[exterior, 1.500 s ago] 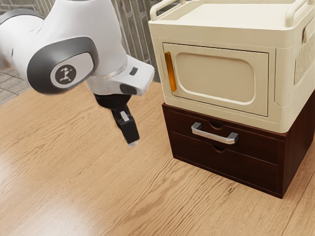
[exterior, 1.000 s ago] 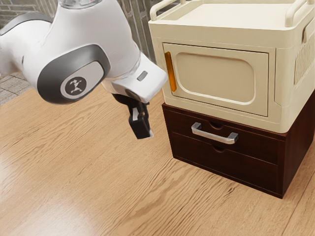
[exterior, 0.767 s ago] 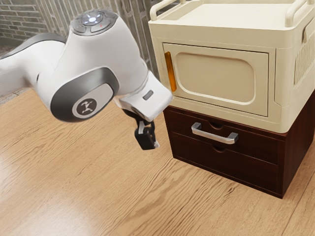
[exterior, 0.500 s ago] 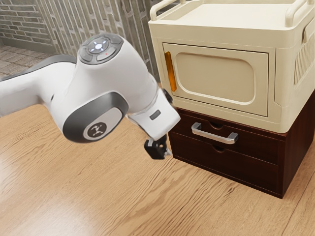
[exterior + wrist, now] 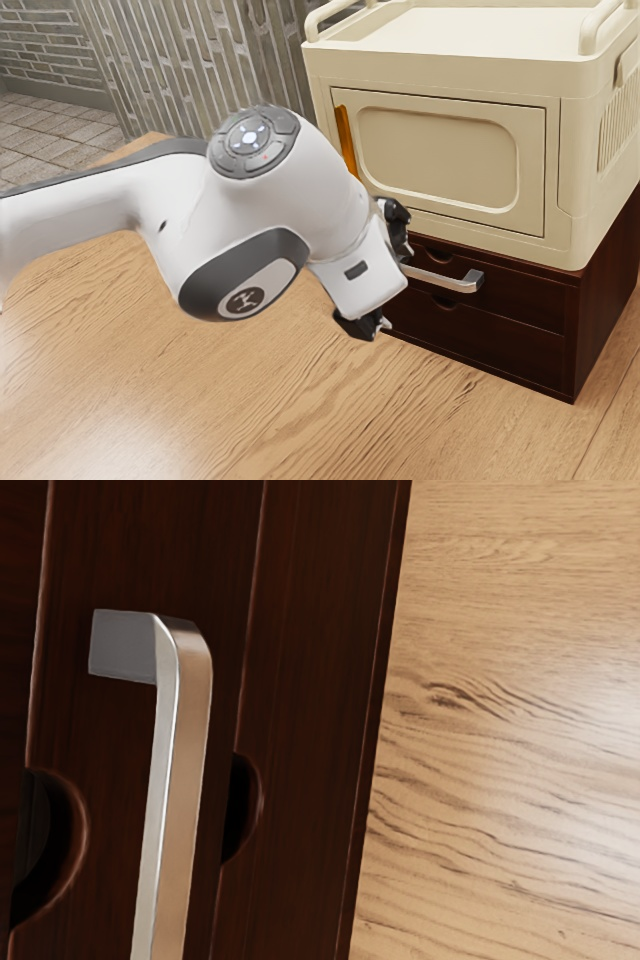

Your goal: Pull the drawer handle with one arm to open the drawer

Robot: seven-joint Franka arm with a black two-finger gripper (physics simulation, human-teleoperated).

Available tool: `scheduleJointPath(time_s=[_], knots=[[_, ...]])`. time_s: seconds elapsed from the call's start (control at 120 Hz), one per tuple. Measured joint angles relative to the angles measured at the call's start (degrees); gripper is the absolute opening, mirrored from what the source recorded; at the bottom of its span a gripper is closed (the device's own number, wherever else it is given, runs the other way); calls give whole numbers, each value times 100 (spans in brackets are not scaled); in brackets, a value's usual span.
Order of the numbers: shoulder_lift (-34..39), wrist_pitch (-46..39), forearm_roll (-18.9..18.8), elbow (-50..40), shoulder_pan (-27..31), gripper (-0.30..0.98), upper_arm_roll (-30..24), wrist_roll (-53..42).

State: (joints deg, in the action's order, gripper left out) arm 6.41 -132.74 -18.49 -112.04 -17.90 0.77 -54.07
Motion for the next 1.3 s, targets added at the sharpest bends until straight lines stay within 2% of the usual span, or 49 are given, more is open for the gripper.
scheduleJointPath(time_s=[1.3], knots=[[-1039,-396,-195,397,204,71,120,-301]])
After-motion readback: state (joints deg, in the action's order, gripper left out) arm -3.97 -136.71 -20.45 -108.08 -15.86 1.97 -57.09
